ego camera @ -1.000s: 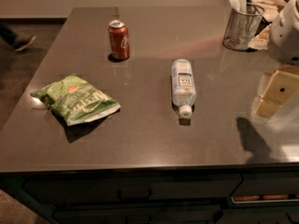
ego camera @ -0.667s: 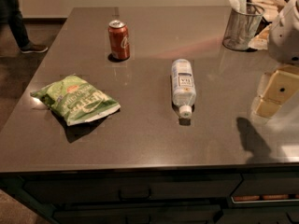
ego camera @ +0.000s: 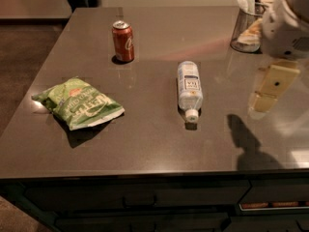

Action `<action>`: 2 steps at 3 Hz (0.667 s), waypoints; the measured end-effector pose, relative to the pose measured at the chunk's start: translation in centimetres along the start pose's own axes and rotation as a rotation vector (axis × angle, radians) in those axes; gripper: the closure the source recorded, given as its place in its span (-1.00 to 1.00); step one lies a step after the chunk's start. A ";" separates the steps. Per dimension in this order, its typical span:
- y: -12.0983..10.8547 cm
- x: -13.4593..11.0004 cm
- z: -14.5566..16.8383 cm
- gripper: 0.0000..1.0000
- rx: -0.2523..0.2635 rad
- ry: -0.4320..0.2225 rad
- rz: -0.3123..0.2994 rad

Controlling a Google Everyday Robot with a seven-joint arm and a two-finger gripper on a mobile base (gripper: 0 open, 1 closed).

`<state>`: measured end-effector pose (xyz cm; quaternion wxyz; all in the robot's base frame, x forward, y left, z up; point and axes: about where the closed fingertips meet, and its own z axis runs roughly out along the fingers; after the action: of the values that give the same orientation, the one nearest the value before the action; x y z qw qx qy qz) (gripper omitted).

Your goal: Move blue plastic bottle near green jalapeno chip bag

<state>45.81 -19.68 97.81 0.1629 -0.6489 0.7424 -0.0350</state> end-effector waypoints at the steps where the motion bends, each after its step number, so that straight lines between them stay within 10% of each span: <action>1: -2.5 -2.1 1.9 -1.00 -0.018 -0.031 -0.160; 2: -4.3 -3.2 3.8 -1.00 -0.035 -0.035 -0.302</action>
Offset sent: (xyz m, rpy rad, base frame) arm 0.0850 0.0408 -0.0342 -0.1079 -0.0126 0.4966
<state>51.35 -16.63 96.02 0.1575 -0.7563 0.6340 -0.0348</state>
